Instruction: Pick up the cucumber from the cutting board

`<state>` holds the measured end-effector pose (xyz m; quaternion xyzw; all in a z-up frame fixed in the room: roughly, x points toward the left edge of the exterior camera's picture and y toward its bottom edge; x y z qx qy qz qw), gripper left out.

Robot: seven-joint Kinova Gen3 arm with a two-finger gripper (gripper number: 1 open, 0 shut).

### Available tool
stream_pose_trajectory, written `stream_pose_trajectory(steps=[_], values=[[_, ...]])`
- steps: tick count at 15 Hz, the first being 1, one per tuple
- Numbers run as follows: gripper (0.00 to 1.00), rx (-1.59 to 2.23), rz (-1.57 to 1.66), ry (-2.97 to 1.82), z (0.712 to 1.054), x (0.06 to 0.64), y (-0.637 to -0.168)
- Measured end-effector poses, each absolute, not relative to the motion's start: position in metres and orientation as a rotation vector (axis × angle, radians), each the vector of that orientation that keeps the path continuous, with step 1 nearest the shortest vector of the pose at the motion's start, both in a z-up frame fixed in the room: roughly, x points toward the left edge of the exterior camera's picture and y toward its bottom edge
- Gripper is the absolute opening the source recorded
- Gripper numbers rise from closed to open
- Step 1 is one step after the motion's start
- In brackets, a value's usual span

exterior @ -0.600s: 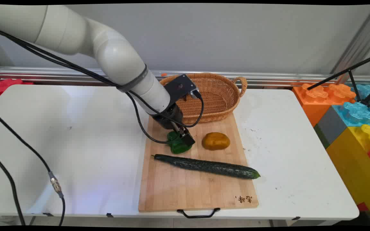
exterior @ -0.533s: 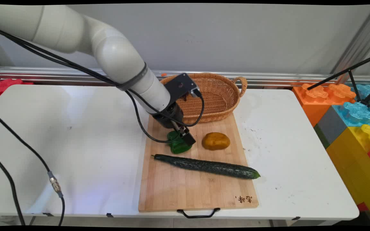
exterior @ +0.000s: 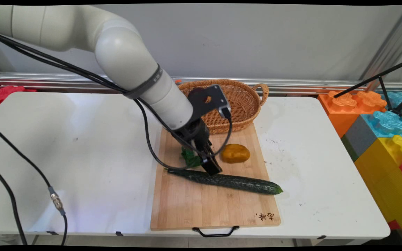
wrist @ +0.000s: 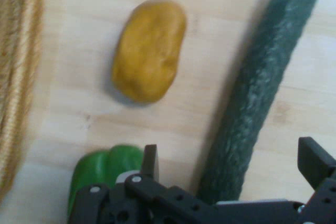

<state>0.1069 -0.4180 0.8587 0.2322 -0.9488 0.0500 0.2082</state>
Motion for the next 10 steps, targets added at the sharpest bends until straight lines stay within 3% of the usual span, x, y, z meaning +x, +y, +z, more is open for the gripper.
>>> stream_pose_trajectory(steps=[10], values=[[1.0,0.359,0.192,-2.759,0.803,0.063,-0.415]])
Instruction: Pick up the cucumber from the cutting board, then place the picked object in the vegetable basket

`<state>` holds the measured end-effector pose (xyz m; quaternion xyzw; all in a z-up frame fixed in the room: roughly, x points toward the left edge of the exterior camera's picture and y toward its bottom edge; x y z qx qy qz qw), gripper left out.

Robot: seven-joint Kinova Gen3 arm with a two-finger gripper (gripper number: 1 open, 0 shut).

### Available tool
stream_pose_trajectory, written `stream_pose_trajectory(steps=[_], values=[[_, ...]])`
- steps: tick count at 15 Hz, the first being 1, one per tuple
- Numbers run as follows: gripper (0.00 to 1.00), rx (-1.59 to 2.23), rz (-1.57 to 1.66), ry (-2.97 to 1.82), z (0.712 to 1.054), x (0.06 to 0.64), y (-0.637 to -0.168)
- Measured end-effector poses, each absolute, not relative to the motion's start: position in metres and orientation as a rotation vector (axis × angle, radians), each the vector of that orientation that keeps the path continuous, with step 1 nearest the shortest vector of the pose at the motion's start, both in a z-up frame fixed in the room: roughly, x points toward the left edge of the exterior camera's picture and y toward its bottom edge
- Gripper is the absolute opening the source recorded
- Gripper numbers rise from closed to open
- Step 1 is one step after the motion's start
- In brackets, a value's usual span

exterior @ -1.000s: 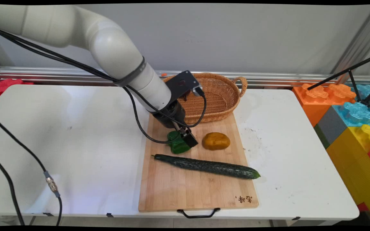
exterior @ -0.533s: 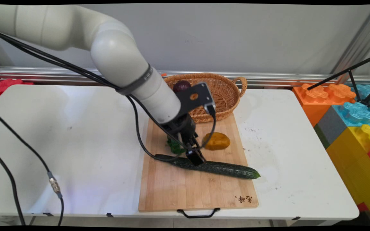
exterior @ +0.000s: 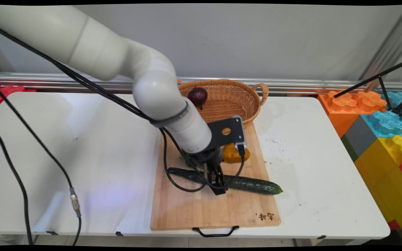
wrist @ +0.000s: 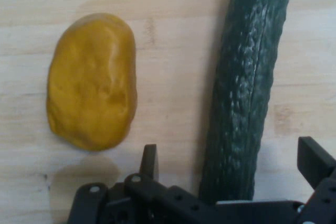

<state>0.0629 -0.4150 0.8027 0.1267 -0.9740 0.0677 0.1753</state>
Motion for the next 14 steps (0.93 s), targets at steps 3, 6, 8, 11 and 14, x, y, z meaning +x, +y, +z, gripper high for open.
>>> stream_pose_trajectory(steps=[3,6,8,11,14], values=[[0.0,0.305,0.207,-2.785,0.788,0.056,-0.417],[0.0,0.263,0.214,-2.798,0.781,0.053,-0.417],[0.0,0.239,0.211,-2.803,0.781,0.053,-0.415],[0.0,0.193,0.203,-2.807,0.795,0.057,-0.407],[0.0,0.163,0.186,-2.791,0.827,0.066,-0.395]])
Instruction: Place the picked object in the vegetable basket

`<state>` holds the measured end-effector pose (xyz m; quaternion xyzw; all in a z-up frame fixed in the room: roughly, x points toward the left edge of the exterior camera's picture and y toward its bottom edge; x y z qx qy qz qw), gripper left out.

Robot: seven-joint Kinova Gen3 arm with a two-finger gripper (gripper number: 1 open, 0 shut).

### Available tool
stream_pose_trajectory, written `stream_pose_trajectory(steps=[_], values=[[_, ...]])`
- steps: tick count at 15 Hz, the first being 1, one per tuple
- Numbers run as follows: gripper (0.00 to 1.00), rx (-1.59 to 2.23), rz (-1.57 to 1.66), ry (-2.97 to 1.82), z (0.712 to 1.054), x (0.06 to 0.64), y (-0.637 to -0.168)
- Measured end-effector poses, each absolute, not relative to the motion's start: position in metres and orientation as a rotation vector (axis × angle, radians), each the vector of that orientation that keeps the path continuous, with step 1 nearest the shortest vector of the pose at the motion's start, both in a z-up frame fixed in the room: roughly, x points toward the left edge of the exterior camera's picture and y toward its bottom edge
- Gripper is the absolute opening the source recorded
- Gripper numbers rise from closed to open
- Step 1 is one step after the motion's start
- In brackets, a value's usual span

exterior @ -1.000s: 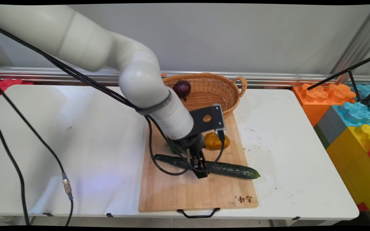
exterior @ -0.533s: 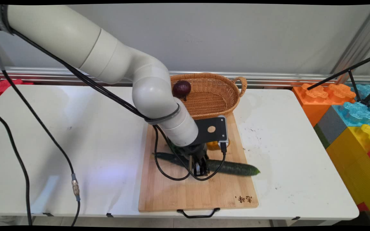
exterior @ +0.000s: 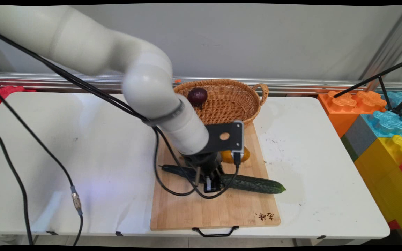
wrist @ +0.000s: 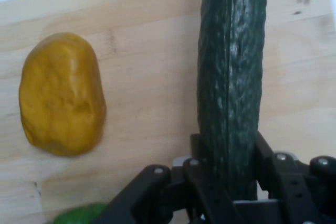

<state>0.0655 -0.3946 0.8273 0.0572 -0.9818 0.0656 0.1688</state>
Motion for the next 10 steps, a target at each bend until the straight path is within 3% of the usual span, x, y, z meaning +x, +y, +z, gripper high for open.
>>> stream_pose_trajectory(steps=[5,10], values=[[0.0,0.176,0.174,-2.766,0.888,0.087,-0.387],[0.0,0.19,0.274,-2.74,0.938,0.103,-0.414]])
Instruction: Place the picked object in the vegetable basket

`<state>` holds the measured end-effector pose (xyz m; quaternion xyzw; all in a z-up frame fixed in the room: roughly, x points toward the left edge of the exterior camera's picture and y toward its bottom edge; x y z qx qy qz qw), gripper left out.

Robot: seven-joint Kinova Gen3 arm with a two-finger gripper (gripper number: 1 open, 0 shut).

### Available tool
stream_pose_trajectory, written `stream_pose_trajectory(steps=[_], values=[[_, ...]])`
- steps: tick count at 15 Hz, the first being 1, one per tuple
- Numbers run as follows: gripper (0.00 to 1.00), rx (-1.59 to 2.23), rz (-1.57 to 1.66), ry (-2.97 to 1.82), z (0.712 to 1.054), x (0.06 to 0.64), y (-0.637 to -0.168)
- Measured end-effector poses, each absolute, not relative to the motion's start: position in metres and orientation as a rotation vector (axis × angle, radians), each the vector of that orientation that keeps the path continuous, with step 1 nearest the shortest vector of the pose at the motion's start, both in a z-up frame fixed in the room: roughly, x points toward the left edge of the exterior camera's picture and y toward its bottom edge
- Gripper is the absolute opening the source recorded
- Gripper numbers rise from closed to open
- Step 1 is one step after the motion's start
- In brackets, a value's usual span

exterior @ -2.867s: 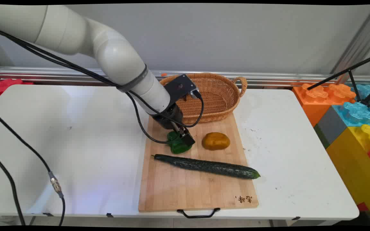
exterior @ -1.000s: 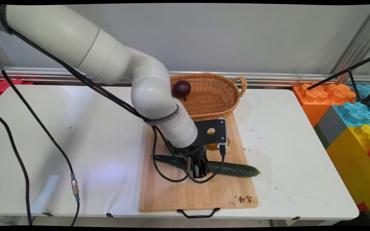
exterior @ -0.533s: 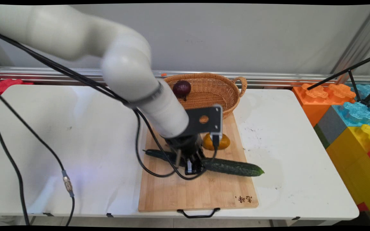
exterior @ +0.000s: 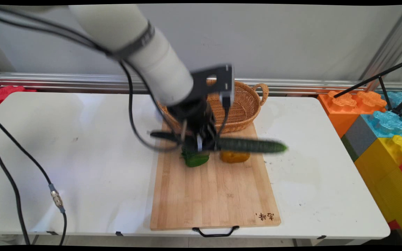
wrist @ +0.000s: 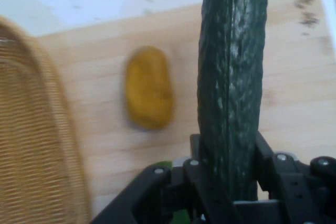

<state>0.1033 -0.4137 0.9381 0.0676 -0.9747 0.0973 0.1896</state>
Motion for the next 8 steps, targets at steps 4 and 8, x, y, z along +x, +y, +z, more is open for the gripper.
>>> stream_pose_trajectory(steps=[4,8], values=[[0.0,0.25,0.46,-2.709,0.969,0.125,-0.471],[0.0,0.317,0.579,-2.675,0.971,0.138,-0.522]])
